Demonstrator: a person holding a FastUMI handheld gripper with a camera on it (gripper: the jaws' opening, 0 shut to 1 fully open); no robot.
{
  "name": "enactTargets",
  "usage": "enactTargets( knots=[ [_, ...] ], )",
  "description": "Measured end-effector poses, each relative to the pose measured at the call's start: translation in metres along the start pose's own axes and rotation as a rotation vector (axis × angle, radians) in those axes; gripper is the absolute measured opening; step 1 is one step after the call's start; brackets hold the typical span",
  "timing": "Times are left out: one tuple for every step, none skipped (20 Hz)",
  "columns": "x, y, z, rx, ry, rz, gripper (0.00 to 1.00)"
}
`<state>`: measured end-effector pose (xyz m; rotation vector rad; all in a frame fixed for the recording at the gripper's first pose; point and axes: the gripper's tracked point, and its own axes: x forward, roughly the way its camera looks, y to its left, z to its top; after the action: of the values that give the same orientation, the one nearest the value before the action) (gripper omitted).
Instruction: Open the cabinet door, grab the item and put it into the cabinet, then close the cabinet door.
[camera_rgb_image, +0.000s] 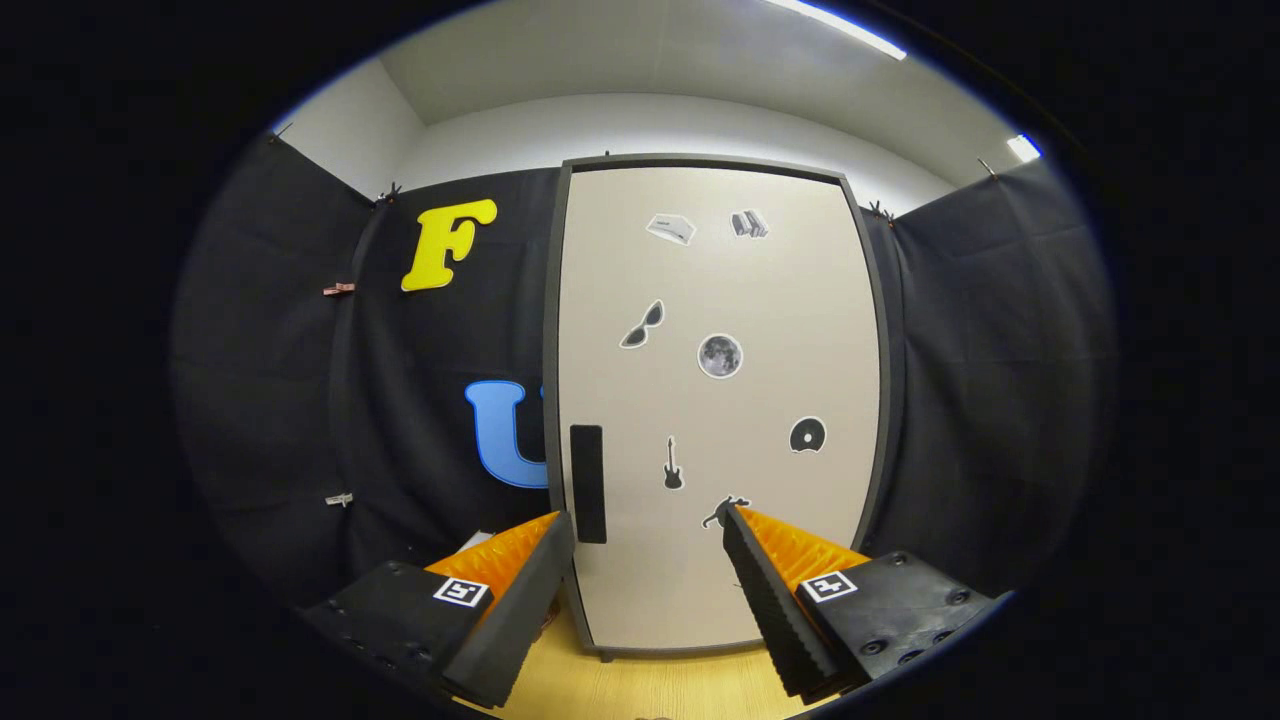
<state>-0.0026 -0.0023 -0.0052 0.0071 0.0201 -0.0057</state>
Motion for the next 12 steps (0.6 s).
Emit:
enactTargets(
  knots=[
    [0.001, 0.001, 0.000, 0.002, -0.002, 0.001, 0.97],
    [0.002, 0.003, 0.000, 0.003, -0.001, 0.004, 0.97],
    [0.002, 0.004, -0.002, 0.003, 0.003, 0.005, 0.97],
    [0.004, 0.005, -0.004, 0.001, 0.007, 0.004, 0.97],
    [0.006, 0.006, -0.004, -0.001, 0.008, 0.001, 0.97],
    [0.008, 0.007, -0.004, -0.003, 0.008, 0.001, 0.97],
    [0.010, 0.010, -0.006, -0.003, 0.010, 0.004, 0.97],
    [0.013, 0.012, -0.007, -0.002, 0.012, 0.006, 0.97],
    [0.016, 0.015, -0.008, -0.002, 0.012, 0.009, 0.97],
    [0.019, 0.017, -0.008, -0.003, 0.013, 0.010, 0.97],
    [0.023, 0.019, -0.010, -0.004, 0.014, 0.014, 0.97],
    [0.027, 0.022, -0.012, -0.007, 0.015, 0.022, 0.97]
  ],
)
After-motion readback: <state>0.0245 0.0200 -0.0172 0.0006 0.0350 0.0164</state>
